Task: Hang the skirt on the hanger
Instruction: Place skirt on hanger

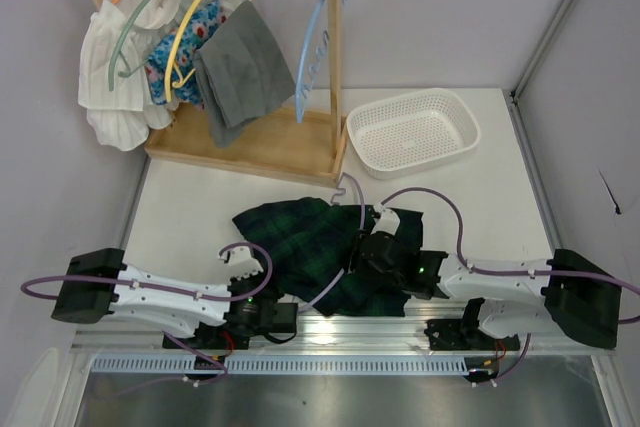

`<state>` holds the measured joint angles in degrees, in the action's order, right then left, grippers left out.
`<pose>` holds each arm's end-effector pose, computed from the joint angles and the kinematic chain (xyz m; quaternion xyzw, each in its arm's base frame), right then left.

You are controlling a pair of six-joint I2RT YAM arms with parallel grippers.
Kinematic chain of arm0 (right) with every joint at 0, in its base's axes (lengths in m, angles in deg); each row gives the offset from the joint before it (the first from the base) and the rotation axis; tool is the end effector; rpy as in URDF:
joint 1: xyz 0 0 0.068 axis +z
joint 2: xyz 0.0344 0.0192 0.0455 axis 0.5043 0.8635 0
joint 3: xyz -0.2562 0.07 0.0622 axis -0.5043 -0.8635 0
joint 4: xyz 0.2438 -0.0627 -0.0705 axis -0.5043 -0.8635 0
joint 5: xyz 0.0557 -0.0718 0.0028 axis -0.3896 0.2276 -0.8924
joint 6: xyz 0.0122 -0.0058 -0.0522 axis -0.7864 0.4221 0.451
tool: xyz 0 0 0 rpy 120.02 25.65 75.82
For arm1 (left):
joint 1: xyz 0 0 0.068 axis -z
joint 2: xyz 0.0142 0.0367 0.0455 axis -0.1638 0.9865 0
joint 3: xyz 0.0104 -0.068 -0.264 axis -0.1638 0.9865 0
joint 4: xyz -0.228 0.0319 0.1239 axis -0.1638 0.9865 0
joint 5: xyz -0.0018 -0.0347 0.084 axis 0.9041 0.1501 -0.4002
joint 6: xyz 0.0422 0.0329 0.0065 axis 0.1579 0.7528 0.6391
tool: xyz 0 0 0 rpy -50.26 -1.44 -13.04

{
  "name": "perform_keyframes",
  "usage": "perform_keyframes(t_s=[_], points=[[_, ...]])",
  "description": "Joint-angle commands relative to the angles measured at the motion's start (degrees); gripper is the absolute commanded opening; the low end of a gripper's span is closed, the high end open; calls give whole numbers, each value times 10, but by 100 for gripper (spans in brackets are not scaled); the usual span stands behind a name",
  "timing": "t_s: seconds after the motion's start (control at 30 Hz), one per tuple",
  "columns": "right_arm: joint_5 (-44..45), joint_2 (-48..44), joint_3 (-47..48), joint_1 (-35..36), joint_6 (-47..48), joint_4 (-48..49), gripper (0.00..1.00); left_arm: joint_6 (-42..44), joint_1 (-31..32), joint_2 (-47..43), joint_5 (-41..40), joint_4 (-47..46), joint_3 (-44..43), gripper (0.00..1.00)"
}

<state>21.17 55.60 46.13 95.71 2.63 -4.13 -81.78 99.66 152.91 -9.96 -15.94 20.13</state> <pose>0.1086 0.2093 0.1812 0.0078 0.8977 0.2901 0.3315 0.0289 -0.1326 0.1586 -0.1868 0.8640 -0.0969 0.4574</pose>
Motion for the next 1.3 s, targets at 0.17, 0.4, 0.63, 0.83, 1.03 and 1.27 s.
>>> perform_keyframes(t_s=[0.17, 0.4, 0.63, 0.83, 1.03, 1.27], points=[[47, 25, -16, 8, -27, 91, 50, -315, -1, -15, -2, -8, 16, 0], [57, 59, -14, 9, -32, 108, 29, -315, -1, -18, -4, -1, 11, 0], [120, 21, -2, 10, 4, 12, 0, -341, -1, -58, -9, 44, 11, 0], [176, -62, -16, 7, 21, -101, 0, -367, -1, -93, -18, 103, 11, 0], [174, -82, -33, -3, 13, -116, 0, -365, -1, -66, -17, 114, -8, 0], [199, -142, -24, -12, 28, -166, 0, -370, -1, -56, -13, 119, -8, 0]])
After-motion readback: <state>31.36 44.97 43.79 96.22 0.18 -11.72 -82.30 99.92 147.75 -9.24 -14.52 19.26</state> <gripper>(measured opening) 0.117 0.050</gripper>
